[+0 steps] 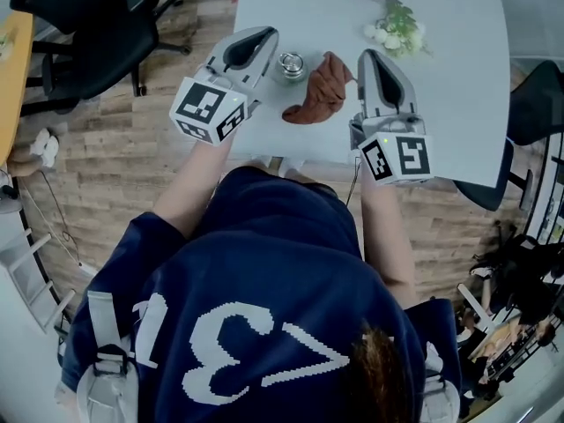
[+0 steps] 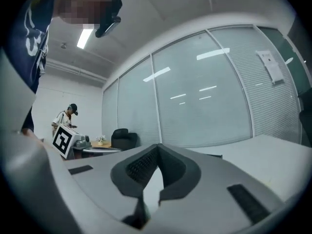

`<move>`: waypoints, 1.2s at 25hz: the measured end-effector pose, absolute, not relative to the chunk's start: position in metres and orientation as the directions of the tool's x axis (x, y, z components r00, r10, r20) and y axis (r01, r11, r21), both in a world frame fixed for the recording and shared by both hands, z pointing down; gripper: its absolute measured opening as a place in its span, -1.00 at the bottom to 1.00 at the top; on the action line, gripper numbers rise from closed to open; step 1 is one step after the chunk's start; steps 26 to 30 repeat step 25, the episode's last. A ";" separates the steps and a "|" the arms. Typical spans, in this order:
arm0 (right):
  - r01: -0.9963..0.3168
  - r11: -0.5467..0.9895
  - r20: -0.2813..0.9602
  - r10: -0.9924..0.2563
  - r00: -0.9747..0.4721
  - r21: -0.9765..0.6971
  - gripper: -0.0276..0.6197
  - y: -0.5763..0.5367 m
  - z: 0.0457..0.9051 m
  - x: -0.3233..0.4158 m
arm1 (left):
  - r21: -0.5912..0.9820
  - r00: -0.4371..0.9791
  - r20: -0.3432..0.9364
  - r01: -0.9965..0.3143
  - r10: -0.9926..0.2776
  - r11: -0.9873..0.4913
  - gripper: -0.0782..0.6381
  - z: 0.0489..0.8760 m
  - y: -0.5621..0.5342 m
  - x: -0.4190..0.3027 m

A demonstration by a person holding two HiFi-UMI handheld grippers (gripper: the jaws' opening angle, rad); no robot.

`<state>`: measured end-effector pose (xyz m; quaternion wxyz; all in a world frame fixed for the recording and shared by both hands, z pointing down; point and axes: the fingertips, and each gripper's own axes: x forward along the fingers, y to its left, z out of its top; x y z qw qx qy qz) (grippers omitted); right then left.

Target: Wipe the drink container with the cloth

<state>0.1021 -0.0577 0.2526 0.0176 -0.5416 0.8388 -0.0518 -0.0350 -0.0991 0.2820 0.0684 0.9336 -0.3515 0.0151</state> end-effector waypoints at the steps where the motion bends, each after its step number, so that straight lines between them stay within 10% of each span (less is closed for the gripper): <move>1: -0.910 0.404 0.010 -0.913 -0.407 -0.092 -0.84 -0.057 0.242 0.103 | 0.096 0.740 0.054 -0.672 -0.670 -0.734 -0.73 0.270 -0.099 -0.041; 30: -0.926 0.375 -0.165 -0.916 -0.364 -0.037 -0.84 -0.048 0.156 0.103 | -0.040 0.650 -0.056 -0.760 -0.758 -0.649 -0.73 0.199 -0.082 -0.087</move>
